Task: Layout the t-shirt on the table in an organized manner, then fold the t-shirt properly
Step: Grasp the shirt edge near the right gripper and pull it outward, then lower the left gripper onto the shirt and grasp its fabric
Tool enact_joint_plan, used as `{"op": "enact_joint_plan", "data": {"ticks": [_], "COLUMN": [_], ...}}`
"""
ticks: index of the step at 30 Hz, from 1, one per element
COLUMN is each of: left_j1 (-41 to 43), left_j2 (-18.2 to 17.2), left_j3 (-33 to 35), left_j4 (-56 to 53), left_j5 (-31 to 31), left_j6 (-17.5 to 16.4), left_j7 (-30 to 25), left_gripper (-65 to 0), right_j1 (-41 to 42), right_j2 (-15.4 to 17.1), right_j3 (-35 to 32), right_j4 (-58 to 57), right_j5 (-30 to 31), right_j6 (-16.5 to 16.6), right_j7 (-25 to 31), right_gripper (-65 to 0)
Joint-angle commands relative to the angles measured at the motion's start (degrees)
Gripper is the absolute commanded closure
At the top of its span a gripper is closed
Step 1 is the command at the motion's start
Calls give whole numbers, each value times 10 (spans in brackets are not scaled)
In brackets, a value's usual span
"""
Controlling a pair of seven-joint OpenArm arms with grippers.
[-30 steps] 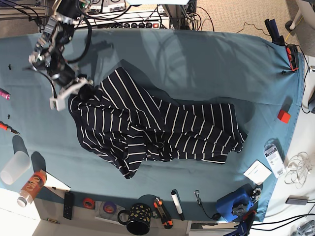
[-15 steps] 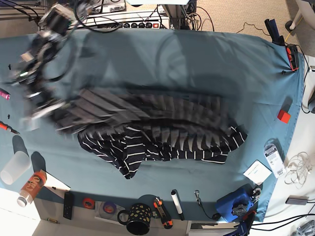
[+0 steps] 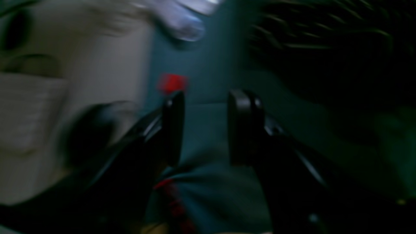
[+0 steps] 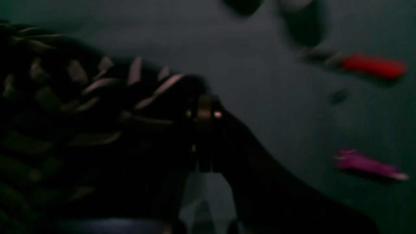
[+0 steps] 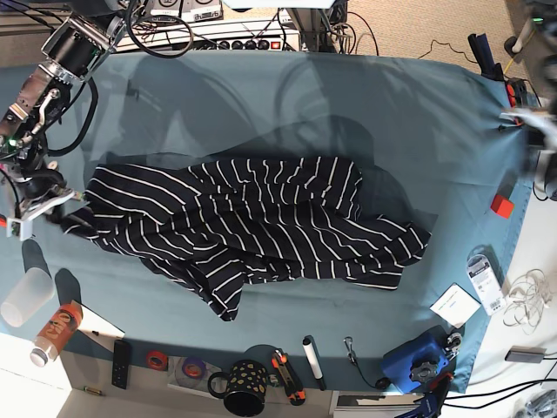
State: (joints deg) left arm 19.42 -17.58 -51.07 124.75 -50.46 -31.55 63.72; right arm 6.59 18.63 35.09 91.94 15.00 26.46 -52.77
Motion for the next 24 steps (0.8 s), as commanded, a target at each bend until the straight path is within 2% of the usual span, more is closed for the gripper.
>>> {"op": "enact_joint_plan", "data": {"ticks": [1,2,5,8,10,12,15,18,21,22,24], "left_j1": [0,0,0,-1,-1,-1,-1,-2,-5,-5,-8], "left_j2": [-3,0,1,1,1,1,1,1,1,1,1], "left_j3": [19,45,124,201,252,301,364,422,484,504,538], "left_j4": [7,7,7,7,7,7,7,7,-8,-19,-54], "left_j5": [-10,-7,0,11,26,66,166,277,378,402,443], "left_j6": [0,0,0,-2,-21,-36,-36,-37,-35,-24,26], "left_j7": [-11,-11,-11,-12,-12,-33,-118,-225,-279,-285,-303], "left_gripper": [-235,-235,-235,-235,-235,-235,-235,-237,-290,-306,-316], "right_j1": [12,15,20,20,20,20,19,19,19,19,19], "right_j2": [25,34,66,94,111,118,115,109,104,104,104], "right_j3": [3,3,3,3,3,3,3,3,3,3,3], "right_j4": [10,10,9,9,9,9,9,9,9,9,9], "right_j5": [-19,-37,-75,-105,-103,-94,-94,-85,-62,-51,-35], "right_j6": [-21,-37,-55,-86,-96,-96,-95,-89,-46,-36,-13], "right_j7": [30,35,33,35,33,24,9,-17,-46,-59,-81], "right_gripper": [0,0,0,0,0,0,0,0,0,0,0]}}
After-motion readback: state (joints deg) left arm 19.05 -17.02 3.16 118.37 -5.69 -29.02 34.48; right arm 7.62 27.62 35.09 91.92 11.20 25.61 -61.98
